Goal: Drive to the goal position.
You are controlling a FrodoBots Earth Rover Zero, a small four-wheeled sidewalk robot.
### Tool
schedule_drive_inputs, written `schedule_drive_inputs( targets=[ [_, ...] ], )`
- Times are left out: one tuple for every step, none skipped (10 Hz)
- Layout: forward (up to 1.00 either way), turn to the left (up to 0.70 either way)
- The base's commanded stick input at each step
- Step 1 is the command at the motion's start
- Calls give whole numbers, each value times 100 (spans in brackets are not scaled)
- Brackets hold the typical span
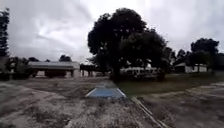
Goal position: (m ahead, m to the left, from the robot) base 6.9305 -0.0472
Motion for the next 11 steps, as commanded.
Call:
schedule_drive_inputs(
  targets=[
    [50, 0],
    [50, 0],
    [50, 0],
    [50, 0],
    [50, 0],
    [50, 0],
    [50, 0],
    [50, 0],
    [50, 0],
    [50, 0],
    [50, 0]
  ],
)
